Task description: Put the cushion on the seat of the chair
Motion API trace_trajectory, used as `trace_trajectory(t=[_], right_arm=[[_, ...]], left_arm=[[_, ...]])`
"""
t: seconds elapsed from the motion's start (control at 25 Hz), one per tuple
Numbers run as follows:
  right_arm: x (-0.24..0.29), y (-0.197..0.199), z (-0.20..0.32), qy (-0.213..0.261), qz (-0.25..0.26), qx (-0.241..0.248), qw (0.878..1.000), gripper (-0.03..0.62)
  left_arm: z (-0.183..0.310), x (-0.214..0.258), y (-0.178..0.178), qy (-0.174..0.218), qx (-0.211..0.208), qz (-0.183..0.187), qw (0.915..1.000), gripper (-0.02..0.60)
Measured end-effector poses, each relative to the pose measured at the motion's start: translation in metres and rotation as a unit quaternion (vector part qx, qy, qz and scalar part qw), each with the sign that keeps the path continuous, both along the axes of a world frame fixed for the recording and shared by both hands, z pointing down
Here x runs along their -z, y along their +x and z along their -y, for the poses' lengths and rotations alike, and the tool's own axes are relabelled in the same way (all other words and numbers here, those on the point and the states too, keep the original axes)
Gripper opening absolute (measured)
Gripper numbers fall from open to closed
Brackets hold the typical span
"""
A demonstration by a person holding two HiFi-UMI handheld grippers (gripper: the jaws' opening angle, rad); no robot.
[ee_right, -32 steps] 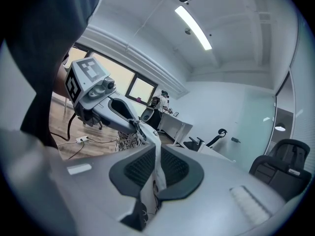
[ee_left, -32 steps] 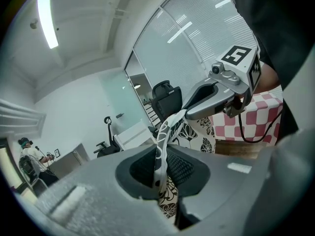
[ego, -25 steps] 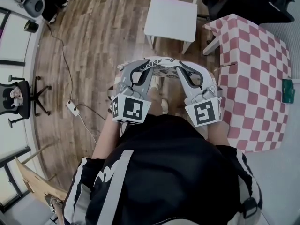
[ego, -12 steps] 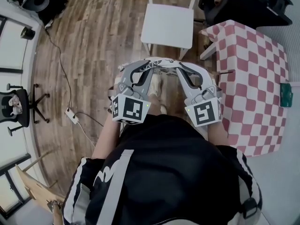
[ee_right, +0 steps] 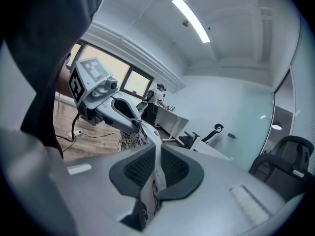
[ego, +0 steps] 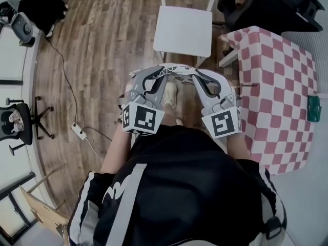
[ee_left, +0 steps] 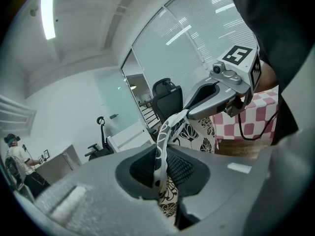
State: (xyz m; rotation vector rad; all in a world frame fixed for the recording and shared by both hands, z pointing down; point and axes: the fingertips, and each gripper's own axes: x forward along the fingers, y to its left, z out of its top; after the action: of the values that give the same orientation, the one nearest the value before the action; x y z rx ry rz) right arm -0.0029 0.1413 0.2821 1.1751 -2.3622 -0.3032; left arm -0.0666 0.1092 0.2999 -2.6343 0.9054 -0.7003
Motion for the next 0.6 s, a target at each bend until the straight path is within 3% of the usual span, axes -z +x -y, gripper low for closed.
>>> trace_trajectory(t=[0.6], right_arm=[[-0.041,0.008,0.057,-0.046,0.009,-0.003,0.999,0.026]], left_arm=[[0.057,-0.044,0.01,-0.037,-0.019,0.006,0.9991,0.035]])
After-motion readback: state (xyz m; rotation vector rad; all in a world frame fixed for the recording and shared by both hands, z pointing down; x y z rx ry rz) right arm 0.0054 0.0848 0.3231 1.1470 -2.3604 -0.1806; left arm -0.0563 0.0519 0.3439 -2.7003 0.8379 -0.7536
